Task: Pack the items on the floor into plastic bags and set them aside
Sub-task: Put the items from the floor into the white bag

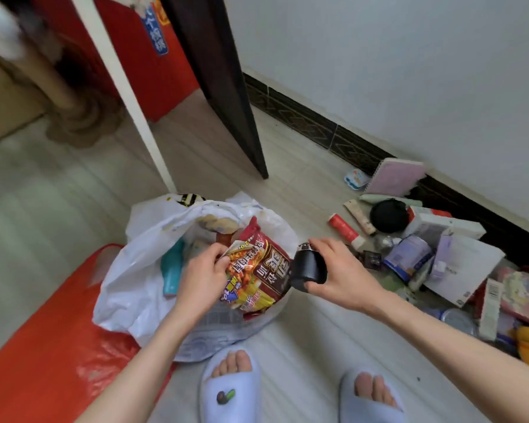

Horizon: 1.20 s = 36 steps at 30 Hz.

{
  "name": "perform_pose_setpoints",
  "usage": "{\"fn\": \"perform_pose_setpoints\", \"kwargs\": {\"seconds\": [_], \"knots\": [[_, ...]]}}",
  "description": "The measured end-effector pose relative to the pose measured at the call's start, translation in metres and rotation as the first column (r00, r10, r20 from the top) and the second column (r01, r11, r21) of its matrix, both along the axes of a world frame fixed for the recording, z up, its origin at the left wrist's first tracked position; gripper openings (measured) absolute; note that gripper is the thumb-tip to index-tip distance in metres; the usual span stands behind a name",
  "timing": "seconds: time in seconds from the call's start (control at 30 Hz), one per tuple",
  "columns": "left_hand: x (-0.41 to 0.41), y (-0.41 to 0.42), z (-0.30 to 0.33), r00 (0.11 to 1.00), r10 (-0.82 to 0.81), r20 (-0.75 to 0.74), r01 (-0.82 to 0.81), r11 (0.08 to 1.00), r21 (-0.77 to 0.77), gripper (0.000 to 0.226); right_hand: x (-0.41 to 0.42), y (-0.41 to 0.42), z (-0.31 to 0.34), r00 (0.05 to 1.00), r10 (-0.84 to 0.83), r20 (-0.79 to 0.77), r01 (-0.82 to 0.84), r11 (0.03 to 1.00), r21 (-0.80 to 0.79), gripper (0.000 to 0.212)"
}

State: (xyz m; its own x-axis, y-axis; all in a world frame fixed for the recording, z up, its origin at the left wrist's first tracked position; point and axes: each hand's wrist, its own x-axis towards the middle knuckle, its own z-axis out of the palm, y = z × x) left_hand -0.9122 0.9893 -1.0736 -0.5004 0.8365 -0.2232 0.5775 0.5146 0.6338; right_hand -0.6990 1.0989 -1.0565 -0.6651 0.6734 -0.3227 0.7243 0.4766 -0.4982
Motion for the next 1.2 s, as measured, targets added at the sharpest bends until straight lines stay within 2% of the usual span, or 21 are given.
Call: {"fn": "perform_pose_setpoints", "kwargs": {"seconds": [0.1,0.2,0.33,0.43,0.57,0.67,0.8,0.87,0.97,1.03,1.2], "knots": [[-0.028,-0.046,-0.011,0.98,0.195,-0.035,-0.197,0.979,-0.06,0.012,-0.031,-0.004,0.007,0.969,0.246,0.038,-0.246,0.969,0.016,0.088],[-0.042,-0.061,-0.016,0.958,0.221,-0.181,-0.228,0.974,-0.019,0.015,-0.07,-0.009,0.003,0.924,0.378,0.066,-0.383,0.918,0.101,0.078],[-0.055,-0.049,-0.018,0.91,0.129,-0.395,-0.098,0.99,0.099,0.01,-0.121,-0.016,-0.018,0.964,0.264,0.02,-0.265,0.958,0.11,0.076],[-0.076,-0.039,-0.031,0.855,0.15,-0.496,-0.054,0.978,0.202,0.011,-0.15,-0.016,-0.032,0.976,0.215,-0.037,-0.206,0.964,0.168,0.077],[-0.11,-0.033,-0.042,0.761,0.179,-0.624,-0.092,0.981,0.169,0.002,-0.167,-0.031,-0.047,0.973,0.11,-0.201,-0.072,0.98,0.186,0.07],[-0.13,-0.03,-0.05,0.799,0.167,-0.577,-0.116,0.985,0.125,0.015,-0.173,-0.045,-0.056,0.96,0.123,-0.25,-0.082,0.982,0.168,0.066],[-0.156,-0.026,-0.048,0.866,0.201,-0.458,-0.209,0.977,0.033,0.054,-0.188,-0.055,-0.066,0.954,0.233,-0.191,-0.189,0.957,0.221,0.064],[-0.171,-0.027,-0.051,0.889,0.18,-0.42,-0.212,0.977,-0.031,0.059,-0.195,-0.058,-0.071,0.943,0.274,-0.191,-0.222,0.941,0.254,0.06],[-0.181,-0.028,-0.053,0.931,0.199,-0.306,-0.245,0.962,-0.118,0.047,-0.201,-0.058,-0.071,0.934,0.311,-0.173,-0.26,0.928,0.268,0.051],[-0.179,-0.028,-0.051,0.922,0.22,-0.318,-0.263,0.96,-0.097,0.033,-0.203,-0.058,-0.071,0.933,0.319,-0.169,-0.262,0.92,0.291,0.046],[-0.172,-0.035,-0.027,0.877,0.338,-0.341,-0.274,0.936,0.223,0.013,-0.209,-0.063,-0.079,0.942,0.306,-0.141,-0.233,0.894,0.384,0.051]]}}
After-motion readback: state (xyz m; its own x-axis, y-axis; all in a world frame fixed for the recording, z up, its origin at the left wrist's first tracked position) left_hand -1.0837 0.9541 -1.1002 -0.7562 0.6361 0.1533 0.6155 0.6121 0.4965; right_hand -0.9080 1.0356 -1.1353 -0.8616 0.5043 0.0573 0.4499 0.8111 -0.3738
